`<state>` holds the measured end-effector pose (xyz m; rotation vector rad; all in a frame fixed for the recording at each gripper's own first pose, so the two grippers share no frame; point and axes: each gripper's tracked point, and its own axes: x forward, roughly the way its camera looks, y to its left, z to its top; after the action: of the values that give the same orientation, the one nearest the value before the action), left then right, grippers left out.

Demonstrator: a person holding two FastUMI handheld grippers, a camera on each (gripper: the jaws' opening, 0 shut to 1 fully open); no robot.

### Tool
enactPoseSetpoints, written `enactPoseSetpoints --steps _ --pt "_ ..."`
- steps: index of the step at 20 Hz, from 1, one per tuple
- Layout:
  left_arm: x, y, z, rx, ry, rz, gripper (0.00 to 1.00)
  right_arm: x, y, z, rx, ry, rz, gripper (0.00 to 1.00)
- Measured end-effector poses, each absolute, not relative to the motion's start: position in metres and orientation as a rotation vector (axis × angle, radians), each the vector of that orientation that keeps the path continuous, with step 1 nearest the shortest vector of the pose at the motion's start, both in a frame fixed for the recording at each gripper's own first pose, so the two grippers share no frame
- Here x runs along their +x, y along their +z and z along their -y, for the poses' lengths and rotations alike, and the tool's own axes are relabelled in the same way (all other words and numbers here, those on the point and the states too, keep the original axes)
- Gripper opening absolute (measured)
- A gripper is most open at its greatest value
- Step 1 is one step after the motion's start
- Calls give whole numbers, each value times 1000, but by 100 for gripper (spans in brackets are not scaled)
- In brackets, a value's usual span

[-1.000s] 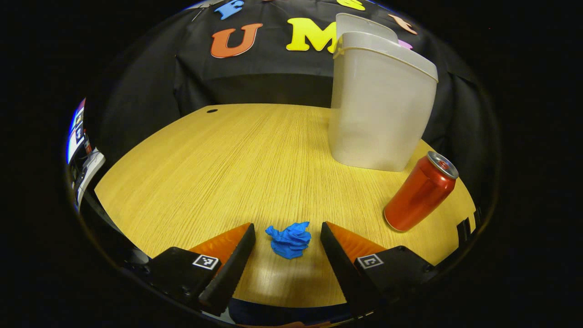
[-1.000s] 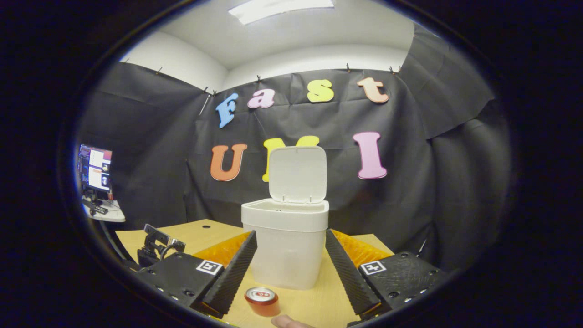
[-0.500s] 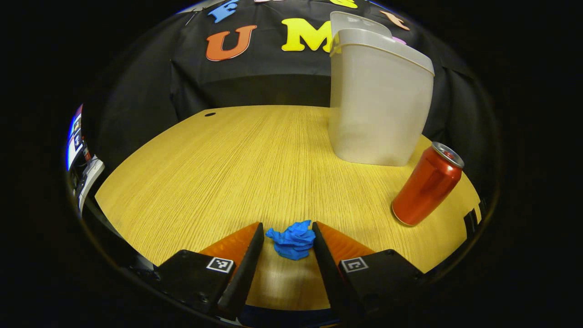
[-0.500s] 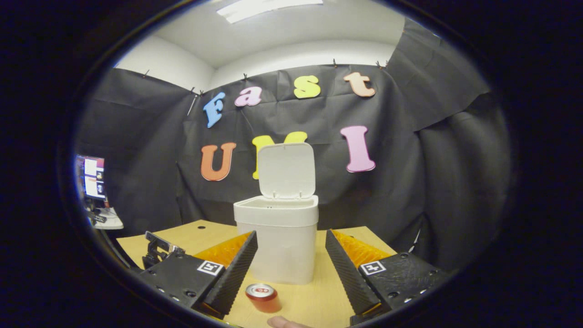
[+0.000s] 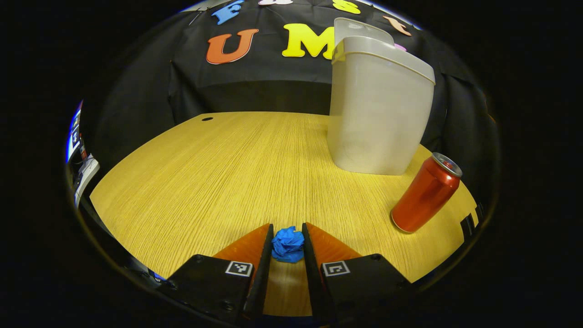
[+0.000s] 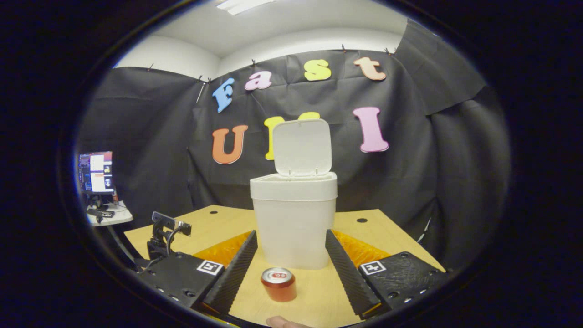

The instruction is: Press the lid of the desktop garbage bin to open it, pick up the crumpled paper on the desktop and throw it into the bin, then pick up the pop can on the desktop and drop it into the bin, and finally close the garbage bin lid.

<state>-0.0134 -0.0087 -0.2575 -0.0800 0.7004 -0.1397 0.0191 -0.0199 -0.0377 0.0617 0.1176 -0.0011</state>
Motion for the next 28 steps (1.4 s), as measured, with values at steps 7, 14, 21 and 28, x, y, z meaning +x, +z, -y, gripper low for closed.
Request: enactPoseSetpoints --steps 7,14,21,28 --pt "2 -213 0 -82 -96 -545 41 16 -80 11 66 -13 -110 93" --pt "12 -156 -8 -105 -53 -346 41 27 -155 10 -4 -70 -142 96" --pt "13 -150 -2 -118 -56 -316 41 46 -202 6 27 -41 -245 96" --pt "10 -151 3 -106 -63 -325 41 63 -210 10 -28 -75 -263 91"
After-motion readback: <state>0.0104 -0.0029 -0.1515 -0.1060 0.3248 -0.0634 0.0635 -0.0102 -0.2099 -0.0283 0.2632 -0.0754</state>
